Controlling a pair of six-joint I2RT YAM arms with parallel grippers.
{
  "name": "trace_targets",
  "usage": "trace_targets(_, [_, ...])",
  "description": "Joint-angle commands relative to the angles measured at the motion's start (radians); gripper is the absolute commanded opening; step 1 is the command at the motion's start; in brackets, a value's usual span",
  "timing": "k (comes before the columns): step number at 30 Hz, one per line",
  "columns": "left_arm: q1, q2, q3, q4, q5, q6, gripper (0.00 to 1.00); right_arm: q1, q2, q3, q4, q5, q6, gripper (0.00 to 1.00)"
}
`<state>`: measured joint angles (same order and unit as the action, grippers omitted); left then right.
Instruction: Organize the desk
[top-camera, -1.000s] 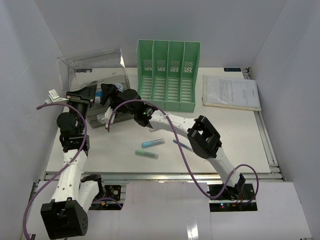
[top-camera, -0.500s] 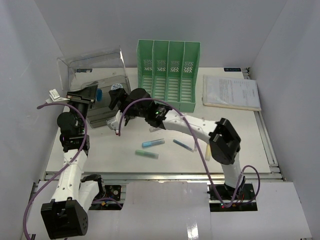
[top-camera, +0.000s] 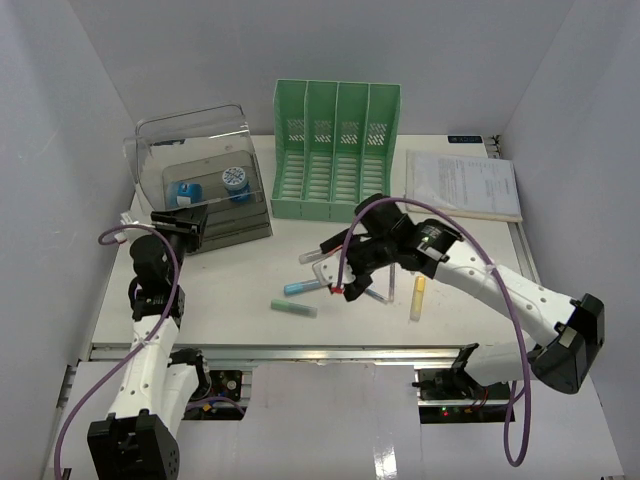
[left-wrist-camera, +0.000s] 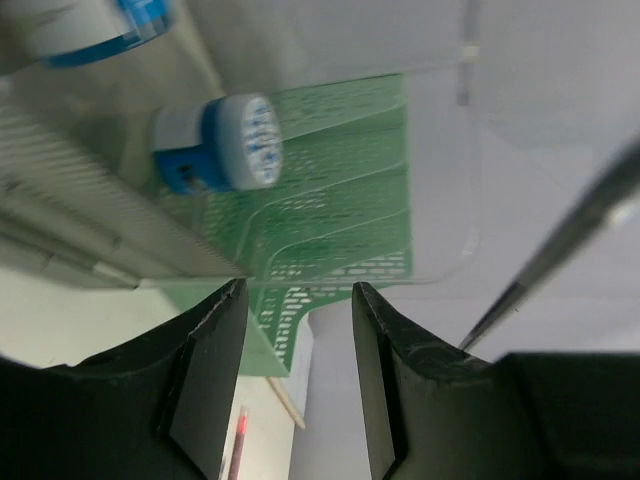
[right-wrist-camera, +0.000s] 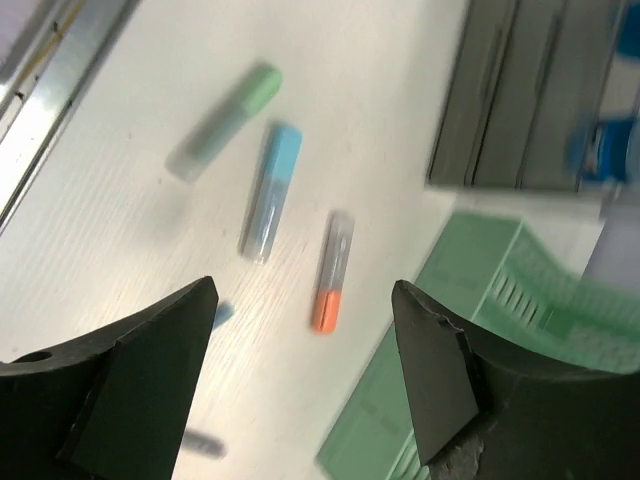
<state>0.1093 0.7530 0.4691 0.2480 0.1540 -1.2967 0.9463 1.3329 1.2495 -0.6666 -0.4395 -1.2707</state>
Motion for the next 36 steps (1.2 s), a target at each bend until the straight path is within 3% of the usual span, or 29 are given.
trace_targets(1, [0.006, 0.056, -0.016, -0.281, -0.016, -0.103, 0.57, -0.164, -0.115, -0.016, -0.018, -0.112, 0.163, 0.78])
trace_targets(8, [0.006, 0.164, -0.038, -0.271, -0.009, -0.082, 0.60, -0.347, -0.136, -0.005, 0.007, -0.288, 0.416, 0.78])
trace_targets(11, [0.006, 0.206, -0.060, -0.163, 0.020, -0.028, 0.63, -0.425, -0.112, -0.007, 0.025, -0.409, 0.520, 0.78])
trace_targets(16, [0.006, 0.229, -0.172, 0.079, 0.069, 0.016, 0.65, -0.494, -0.166, -0.193, 0.252, -0.567, 0.698, 0.79])
trace_targets(20, [0.006, 0.265, -0.221, 0.242, 0.052, 0.040, 0.64, -0.616, -0.188, -0.286, 0.313, -0.646, 0.689, 0.79])
trace_targets(27, [0.007, 0.409, -0.231, 0.510, 0.034, 0.047, 0.52, -0.706, -0.268, -0.438, 0.457, -0.753, 0.703, 0.79])
trace_targets(36, [0.007, 0.530, -0.173, 0.571, 0.007, 0.028, 0.43, -0.761, -0.329, -0.519, 0.499, -0.791, 0.691, 0.79])
